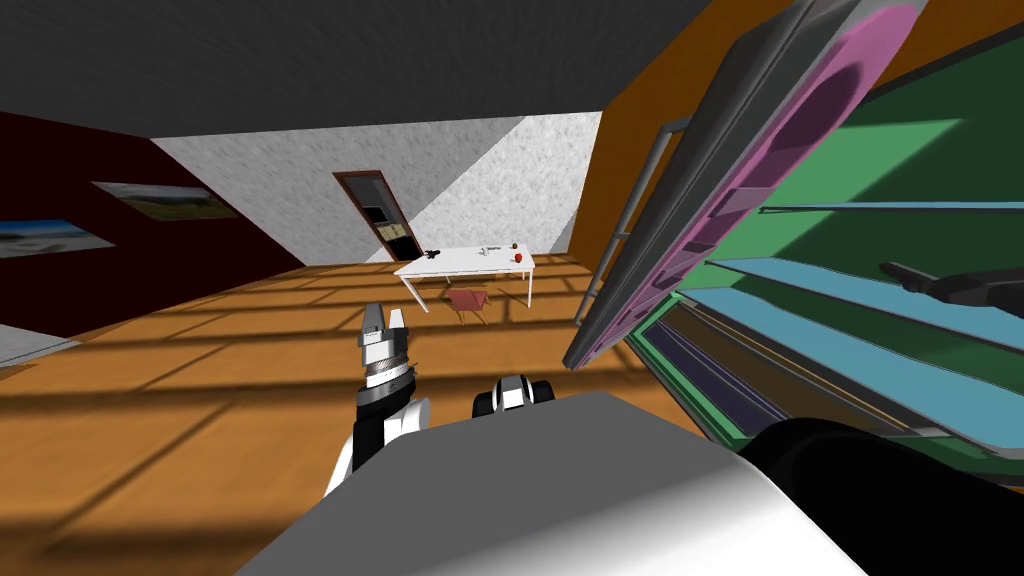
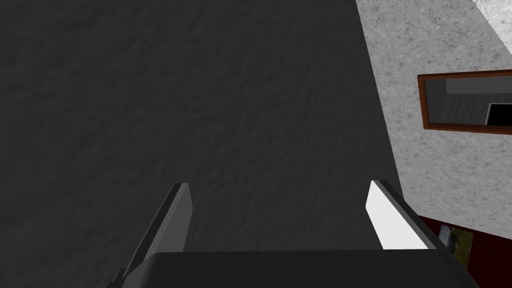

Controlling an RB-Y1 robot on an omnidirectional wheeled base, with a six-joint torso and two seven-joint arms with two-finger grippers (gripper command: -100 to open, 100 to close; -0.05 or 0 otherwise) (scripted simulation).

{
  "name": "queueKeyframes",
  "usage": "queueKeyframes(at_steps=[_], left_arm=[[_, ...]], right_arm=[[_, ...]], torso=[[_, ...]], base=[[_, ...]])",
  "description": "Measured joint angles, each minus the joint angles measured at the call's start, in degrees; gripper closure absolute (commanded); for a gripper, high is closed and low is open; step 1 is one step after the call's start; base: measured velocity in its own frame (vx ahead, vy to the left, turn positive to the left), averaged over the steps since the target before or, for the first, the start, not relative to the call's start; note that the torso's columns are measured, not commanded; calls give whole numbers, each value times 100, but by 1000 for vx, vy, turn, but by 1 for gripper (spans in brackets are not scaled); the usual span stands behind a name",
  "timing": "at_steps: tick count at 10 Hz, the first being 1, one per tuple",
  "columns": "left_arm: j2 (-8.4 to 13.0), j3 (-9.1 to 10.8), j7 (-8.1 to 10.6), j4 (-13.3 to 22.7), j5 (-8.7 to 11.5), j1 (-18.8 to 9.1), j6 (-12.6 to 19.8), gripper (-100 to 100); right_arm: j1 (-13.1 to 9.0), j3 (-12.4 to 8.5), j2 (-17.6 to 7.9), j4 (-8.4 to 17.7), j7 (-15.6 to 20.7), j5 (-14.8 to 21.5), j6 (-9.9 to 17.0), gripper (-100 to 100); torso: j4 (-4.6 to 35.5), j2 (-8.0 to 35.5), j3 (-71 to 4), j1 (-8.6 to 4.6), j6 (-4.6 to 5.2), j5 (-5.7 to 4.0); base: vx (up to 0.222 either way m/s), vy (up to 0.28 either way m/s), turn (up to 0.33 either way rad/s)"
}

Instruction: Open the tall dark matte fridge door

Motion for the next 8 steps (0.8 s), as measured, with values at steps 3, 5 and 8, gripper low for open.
queueKeyframes(at_steps=[3,5,8], left_arm=[[0,0,0,0,0,0,0,0],[0,0,0,0,0,0,0,0],[0,0,0,0,0,-1,0,0]], right_arm=[[320,-246,-269,67,-280,-123,-34,-100],[521,-365,-364,23,-427,-185,-20,-100],[673,-477,-479,44,-558,-241,-28,0]], torso=[[-3,-8,-4,0,-4,-1],[-2,-6,-3,-4,-2,-2],[-1,-2,0,-4,-3,-3]], base=[[38,2,-46],[31,0,-61],[5,0,-5]])
